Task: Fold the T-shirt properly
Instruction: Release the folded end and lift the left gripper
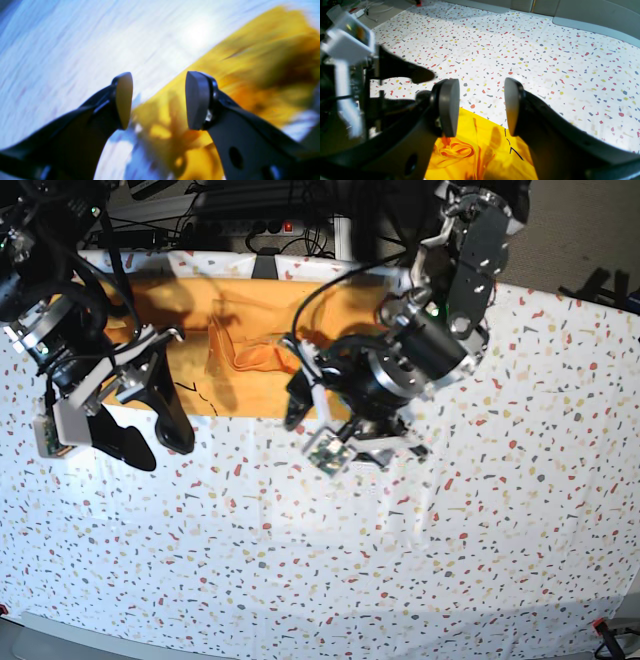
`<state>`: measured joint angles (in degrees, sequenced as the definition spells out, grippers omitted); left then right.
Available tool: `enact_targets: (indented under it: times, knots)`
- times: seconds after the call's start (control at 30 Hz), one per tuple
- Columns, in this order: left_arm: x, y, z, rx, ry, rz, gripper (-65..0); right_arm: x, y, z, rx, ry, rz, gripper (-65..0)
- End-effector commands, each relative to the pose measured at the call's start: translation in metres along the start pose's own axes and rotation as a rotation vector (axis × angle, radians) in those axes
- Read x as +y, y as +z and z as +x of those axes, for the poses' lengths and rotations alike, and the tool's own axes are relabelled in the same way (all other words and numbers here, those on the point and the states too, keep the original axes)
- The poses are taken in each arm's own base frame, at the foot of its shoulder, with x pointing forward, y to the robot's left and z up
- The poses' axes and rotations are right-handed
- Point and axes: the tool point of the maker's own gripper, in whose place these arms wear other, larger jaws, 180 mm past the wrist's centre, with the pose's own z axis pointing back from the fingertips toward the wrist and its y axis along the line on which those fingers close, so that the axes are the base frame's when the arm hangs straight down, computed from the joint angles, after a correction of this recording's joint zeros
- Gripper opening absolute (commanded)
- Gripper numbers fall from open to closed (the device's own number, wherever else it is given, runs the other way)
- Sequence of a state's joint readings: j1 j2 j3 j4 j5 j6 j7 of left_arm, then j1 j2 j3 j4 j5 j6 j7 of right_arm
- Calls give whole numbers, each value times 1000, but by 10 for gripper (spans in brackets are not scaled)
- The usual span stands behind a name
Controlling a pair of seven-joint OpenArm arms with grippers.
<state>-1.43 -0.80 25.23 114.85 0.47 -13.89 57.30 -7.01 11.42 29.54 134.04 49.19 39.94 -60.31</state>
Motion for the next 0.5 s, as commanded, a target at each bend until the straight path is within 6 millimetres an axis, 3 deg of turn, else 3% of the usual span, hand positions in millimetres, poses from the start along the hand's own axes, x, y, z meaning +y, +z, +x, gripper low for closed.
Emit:
enact_targets:
  times: [0.0, 0.13, 0.47]
  knots:
    - [8, 4, 6, -27, 14, 38, -324, 2, 2, 12, -44, 21, 7, -359]
    - [21, 10, -35, 95, 113, 122, -324, 2, 2, 12, -46, 21, 8, -359]
    - [2, 15, -64, 156, 170, 97, -324, 3, 2, 12, -46, 20, 9, -359]
